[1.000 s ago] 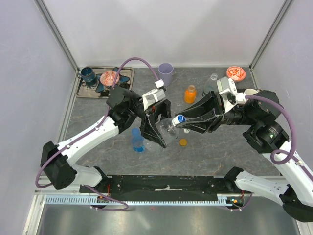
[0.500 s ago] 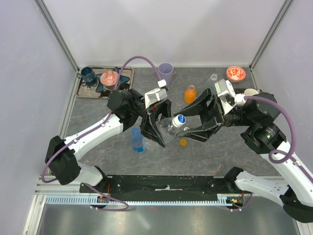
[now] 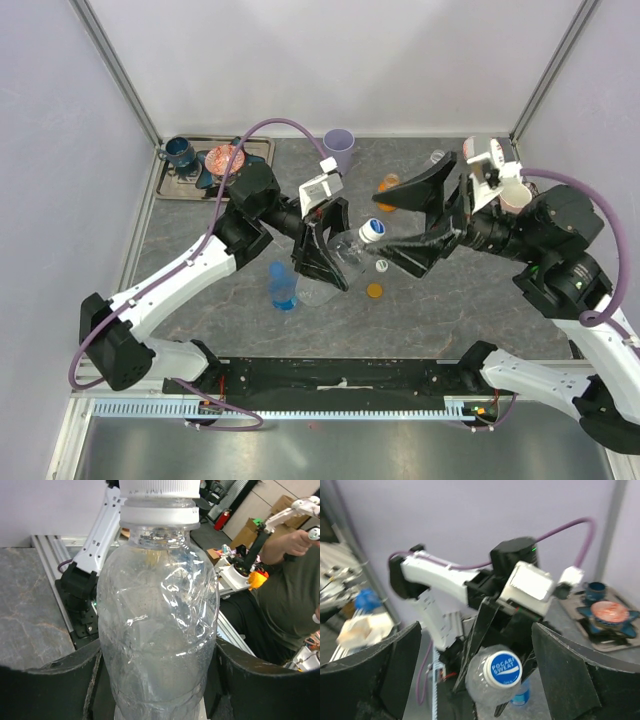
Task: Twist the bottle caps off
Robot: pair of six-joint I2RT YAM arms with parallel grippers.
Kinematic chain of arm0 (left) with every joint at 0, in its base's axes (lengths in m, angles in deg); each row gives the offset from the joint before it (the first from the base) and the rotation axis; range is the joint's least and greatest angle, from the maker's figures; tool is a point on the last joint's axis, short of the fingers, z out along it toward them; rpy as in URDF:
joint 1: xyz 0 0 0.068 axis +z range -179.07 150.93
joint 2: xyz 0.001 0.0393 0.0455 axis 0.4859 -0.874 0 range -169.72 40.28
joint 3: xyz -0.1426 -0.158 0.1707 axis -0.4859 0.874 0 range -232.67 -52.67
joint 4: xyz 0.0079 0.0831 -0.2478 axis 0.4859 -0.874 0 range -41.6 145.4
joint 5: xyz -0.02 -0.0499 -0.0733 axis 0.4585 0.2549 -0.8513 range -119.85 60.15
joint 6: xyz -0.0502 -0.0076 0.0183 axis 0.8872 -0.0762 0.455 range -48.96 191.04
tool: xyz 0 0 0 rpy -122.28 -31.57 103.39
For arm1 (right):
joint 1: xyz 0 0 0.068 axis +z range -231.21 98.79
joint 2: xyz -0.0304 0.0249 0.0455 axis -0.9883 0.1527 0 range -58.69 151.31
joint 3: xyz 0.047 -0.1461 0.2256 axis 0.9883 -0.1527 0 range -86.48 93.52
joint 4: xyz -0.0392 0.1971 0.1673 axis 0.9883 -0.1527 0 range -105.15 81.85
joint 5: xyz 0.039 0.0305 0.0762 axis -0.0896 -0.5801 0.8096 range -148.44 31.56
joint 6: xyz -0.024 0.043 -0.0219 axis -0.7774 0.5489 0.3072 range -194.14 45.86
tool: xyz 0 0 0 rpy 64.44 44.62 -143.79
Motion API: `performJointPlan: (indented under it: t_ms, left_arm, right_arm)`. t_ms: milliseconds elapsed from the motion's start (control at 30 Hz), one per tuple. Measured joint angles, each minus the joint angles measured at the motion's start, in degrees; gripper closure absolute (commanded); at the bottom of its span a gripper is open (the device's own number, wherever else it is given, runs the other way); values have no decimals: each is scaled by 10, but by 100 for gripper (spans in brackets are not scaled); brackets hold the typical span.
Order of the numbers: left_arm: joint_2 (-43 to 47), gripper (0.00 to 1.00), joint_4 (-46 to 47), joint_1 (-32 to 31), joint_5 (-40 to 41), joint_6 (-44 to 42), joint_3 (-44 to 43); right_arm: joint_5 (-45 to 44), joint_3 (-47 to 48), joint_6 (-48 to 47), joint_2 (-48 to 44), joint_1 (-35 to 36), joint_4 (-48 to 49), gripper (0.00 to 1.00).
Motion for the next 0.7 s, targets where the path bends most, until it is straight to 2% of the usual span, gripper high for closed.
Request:
performJointPlan:
  t_ms: [167,267,333,467,700]
  left_arm:
    - [8,49,-127,0,55,-97,-25]
    - [25,52,-189,0,119,-150,-31]
    - [44,49,-228,-5,197,-190,-31]
    - [86,49,-274,-35,377,-264,-26]
    - [104,50,-308,-112,678,-352,-18]
  right_arm:
    - [-119,46,11,16,0,-37,4]
    - [-199,60,31,25,0,-68,13]
    - [-252,71,50,35,0,-95,17]
    - [-329,72,89,50,0,-136,17]
    - [-386,66,130,62,0,-166,18]
